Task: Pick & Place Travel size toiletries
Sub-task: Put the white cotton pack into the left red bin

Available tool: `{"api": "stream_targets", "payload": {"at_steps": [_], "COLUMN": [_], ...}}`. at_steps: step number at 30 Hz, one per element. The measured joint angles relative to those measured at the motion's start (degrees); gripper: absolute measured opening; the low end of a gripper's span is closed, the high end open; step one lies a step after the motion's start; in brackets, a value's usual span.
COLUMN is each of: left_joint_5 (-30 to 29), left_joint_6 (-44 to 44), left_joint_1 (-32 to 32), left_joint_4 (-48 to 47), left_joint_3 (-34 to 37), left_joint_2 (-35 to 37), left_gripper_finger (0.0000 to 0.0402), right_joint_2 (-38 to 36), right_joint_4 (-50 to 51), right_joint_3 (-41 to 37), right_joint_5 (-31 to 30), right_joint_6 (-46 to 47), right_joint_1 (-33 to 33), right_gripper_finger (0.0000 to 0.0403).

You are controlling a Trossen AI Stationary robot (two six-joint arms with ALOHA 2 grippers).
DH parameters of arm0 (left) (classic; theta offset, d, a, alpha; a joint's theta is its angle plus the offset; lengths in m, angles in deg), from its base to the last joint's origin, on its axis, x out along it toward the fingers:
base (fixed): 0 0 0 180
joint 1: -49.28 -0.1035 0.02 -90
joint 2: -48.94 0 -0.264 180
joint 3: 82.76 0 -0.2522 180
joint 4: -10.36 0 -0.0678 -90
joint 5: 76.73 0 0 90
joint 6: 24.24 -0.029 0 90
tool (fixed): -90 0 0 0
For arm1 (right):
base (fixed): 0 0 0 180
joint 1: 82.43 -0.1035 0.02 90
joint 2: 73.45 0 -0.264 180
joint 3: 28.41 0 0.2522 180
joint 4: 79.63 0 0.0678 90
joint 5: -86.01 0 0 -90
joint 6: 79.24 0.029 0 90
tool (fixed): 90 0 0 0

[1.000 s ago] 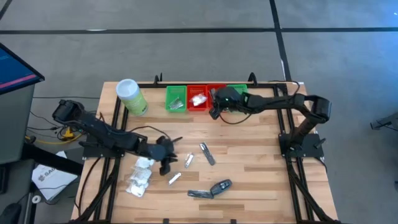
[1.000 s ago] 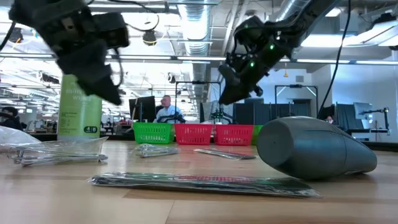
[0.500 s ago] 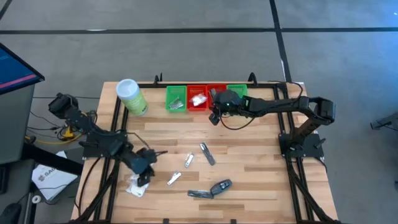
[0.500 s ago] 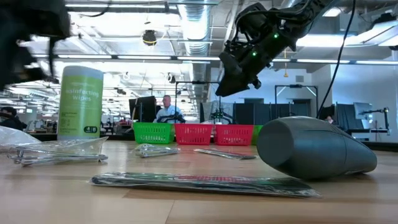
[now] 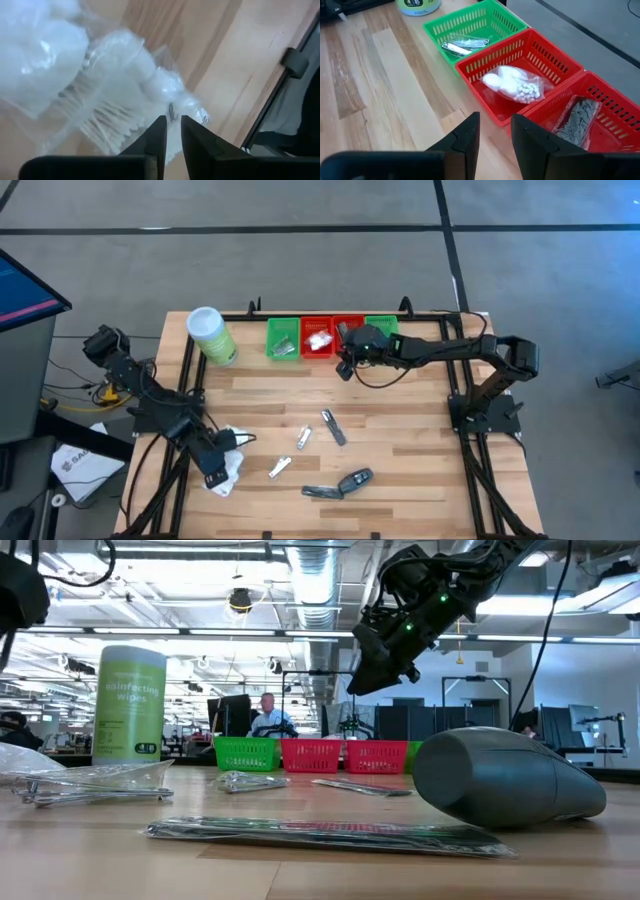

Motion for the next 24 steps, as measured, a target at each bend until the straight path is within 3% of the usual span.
{"api": "stream_targets", "payload": {"at_steps": [11,17,24], "left_joint_5": [-0.2,-2.7,-3.0], "left_joint_6": [0.1,-6.4,-11.5], "left_joint_1": [-0.1,-0.7,-1.1], "left_joint_4": [-3.5,-10.1,-18.3], "left_joint_3": [-7.3,-12.3,-12.6], "left_joint_2": [-1.9,-8.6,-16.4], "left_gripper_finger": [0.0045,0.0036,0.0035], "right_joint_2": [0.0,0.0,0.0], "right_joint_4": [0.0,-0.1,0.2], "right_joint_3": [0.0,0.0,0.0], "right_joint_5": [0.0,0.0,0.0], "right_joint_6": [0.1,0.1,0.1], "right_joint_1": [0.0,0.0,0.0], "right_gripper_finger": [0.0102,0.0102,0.0102]}}
